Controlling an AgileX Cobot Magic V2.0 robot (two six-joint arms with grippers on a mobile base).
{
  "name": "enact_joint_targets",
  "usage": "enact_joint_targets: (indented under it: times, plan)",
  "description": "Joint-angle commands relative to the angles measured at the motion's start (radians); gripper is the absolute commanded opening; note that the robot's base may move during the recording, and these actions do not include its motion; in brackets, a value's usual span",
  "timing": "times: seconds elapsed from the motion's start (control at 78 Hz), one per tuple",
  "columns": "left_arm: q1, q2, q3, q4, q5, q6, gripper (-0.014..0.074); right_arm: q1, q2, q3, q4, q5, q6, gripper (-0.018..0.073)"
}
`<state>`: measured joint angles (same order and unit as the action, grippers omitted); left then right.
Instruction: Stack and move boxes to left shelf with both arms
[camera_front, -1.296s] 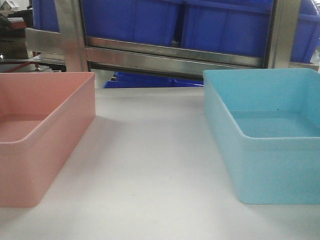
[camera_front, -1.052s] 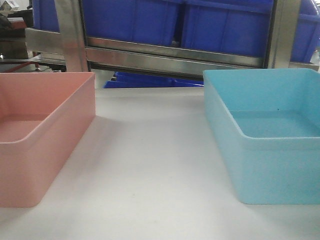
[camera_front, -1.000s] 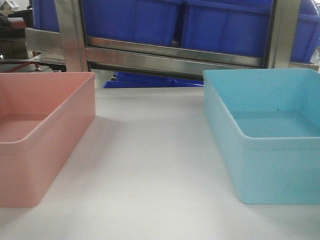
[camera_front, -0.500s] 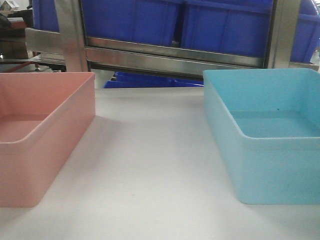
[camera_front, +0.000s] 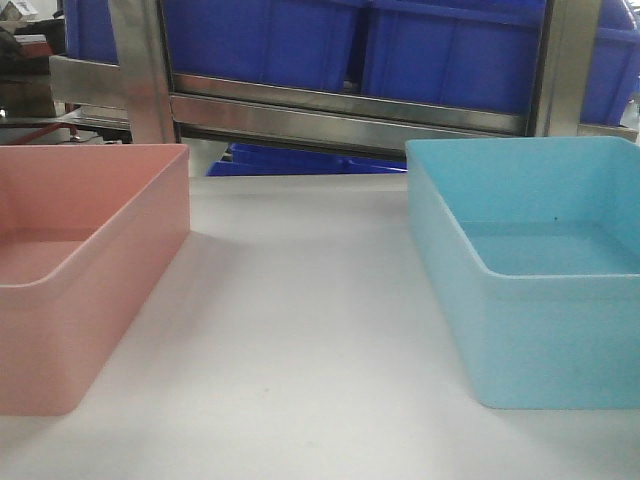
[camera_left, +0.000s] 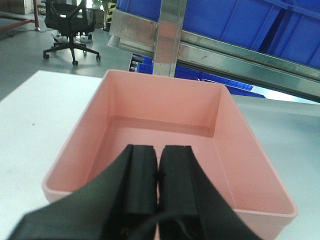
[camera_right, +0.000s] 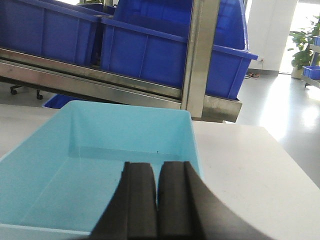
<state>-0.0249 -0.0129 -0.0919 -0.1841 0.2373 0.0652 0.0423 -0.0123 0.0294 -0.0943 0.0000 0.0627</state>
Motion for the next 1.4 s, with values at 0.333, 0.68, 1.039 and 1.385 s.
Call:
enact_joint_targets:
  times: [0.333,0.68,1.039,1.385]
  plan:
    - [-0.008,0.088,-0.198,0.055,0.151,0.002,-0.0001,-0.001,-0.018,-0.023,-0.010,-0.095,-0.007,0.0049]
    - [-0.008,0.453,-0.380,0.053,0.138,0.002,-0.0001,-0.001,-0.018,-0.023,-0.010,-0.095,-0.007,0.0049]
    - [-0.008,0.869,-0.596,0.067,0.244,0.002,-0.0001,-0.001,-0.018,-0.023,-0.010,-0.095,-0.007,0.0049]
    - [0.035,1.220,-0.892,0.106,0.469,0.081,0.0191,-0.001,-0.018,-0.023,-0.010,-0.095,-0.007,0.0049]
